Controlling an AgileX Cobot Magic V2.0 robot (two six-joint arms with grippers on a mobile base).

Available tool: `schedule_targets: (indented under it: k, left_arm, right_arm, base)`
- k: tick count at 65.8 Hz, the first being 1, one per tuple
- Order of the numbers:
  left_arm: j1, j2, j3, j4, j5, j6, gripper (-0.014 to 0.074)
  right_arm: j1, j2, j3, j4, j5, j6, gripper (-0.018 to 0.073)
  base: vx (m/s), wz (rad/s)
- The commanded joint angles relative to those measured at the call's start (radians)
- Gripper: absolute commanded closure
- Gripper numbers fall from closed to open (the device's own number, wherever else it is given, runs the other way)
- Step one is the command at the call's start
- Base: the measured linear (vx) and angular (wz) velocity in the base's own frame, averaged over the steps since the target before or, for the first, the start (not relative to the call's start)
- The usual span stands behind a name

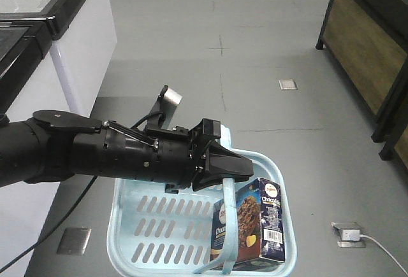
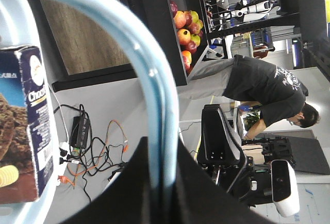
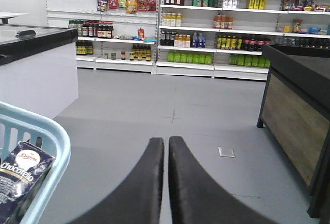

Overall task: Left arm holds basket, right arm returns cookies
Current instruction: 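Hold the basket with the left gripper in front of the robot, then drive toward the drink shelves holding the basket in the left gripper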

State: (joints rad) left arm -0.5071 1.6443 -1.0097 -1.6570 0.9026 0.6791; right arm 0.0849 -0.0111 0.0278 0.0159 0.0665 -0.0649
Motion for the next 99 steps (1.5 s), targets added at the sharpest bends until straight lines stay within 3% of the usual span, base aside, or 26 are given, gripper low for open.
schedule_targets:
  k: [1,99]
  left_arm:
    - [0.0,-0.054,-0.028,-0.115,0.052,0.008,0.0599]
    - [0.0,-0.054,-0.028,-0.115,0.052,0.008,0.0599]
  right_arm:
    - [-0.005,-0.013,0.018,-0.008,-0.075,-0.004,0.0569]
    - [-0.005,-0.013,0.018,-0.008,-0.075,-0.004,0.0569]
  base:
    - [0.19,-0.09]
    - [0.34,-0.01]
